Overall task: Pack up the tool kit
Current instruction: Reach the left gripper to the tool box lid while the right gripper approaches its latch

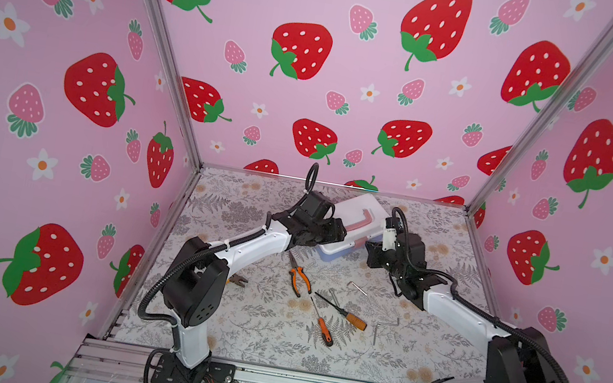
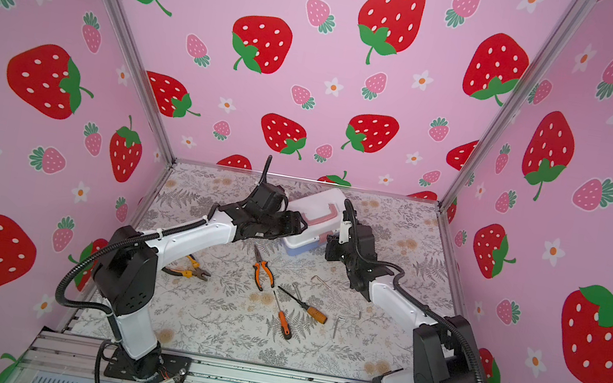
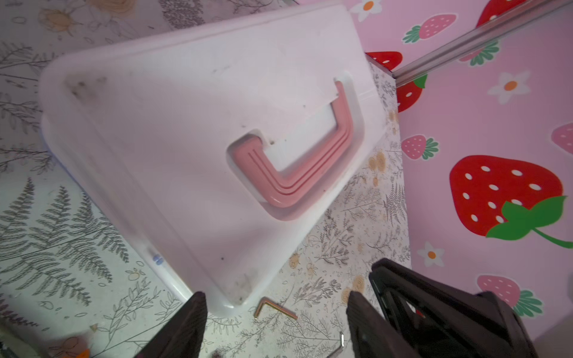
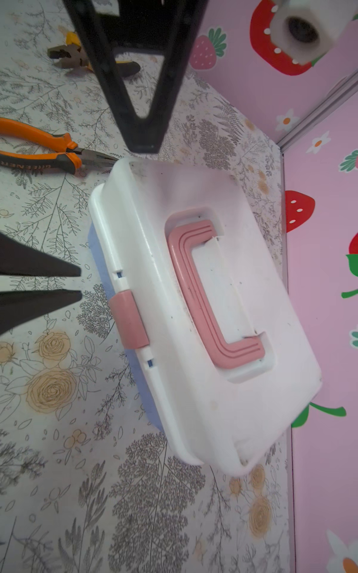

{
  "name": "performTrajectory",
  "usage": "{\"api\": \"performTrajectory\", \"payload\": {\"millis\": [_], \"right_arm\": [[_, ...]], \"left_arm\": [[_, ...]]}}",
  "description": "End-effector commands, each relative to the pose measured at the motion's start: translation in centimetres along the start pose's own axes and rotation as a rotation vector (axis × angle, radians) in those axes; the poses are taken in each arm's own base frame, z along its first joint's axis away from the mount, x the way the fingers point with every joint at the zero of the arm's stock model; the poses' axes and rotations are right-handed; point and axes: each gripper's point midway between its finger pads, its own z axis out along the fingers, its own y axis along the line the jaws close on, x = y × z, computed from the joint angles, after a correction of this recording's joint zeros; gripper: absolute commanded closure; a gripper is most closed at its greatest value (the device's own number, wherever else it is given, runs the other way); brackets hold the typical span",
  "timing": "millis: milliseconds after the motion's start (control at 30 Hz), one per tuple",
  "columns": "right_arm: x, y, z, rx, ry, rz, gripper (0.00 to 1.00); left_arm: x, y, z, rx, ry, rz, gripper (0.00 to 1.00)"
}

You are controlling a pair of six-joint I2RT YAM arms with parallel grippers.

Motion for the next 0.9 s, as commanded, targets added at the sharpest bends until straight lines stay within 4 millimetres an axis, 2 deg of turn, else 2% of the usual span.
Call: {"api": "performTrajectory", "payload": {"millis": [0,133,233,267,300,333,400,533,567,667,867], "right_arm": [[0.4,-1.9,-0.8,0.010,0.000,0.070,0.84],[0.7,-4.0,-1.9,0.019,-0.005,0.143,0.82],[0.8,-4.8,-2.3,0.029,-0.008,0.157,0.82],[0.8,-4.8,-2.4,0.019,-0.006,0.156,0.87],[1.0,-4.6,-2.3,0.004,0.000,0.152,0.90],[1.0,-4.4,-2.2,-0.006,0.004,0.152,0.94],[1.3,-4.1,-2.0,-0.031,0.015,0.159,1.00],[1.9,-4.5,-1.5,-0.027,0.039,0.198,1.00],[1.9,-4.6,-1.4,-0.026,0.043,0.204,1.00],[2.2,-5.2,-1.1,-0.014,0.057,0.222,1.00],[2.1,-6.6,-0.6,0.011,0.061,0.280,0.97]], "left_arm": [[-2.6,-3.4,-3.2,0.060,-0.064,0.051,0.26],[-5.6,-3.8,-6.9,-0.006,-0.194,0.166,0.28],[-8.4,-2.4,-8.6,-0.110,-0.296,0.221,0.28],[-9.4,-1.7,-8.7,-0.134,-0.312,0.220,0.28],[-10.5,-0.9,-8.6,-0.153,-0.321,0.213,0.34],[-11.4,-0.3,-8.4,-0.167,-0.324,0.204,0.46],[-13.2,1.5,-7.1,-0.202,-0.304,0.177,0.69],[-15.4,4.5,-3.8,-0.255,-0.236,0.125,0.97],[-15.7,5.0,-2.9,-0.261,-0.219,0.113,1.00],[-15.7,6.3,-0.1,-0.258,-0.173,0.092,1.00],[-13.0,8.0,4.8,-0.212,-0.055,0.038,1.00]]}}
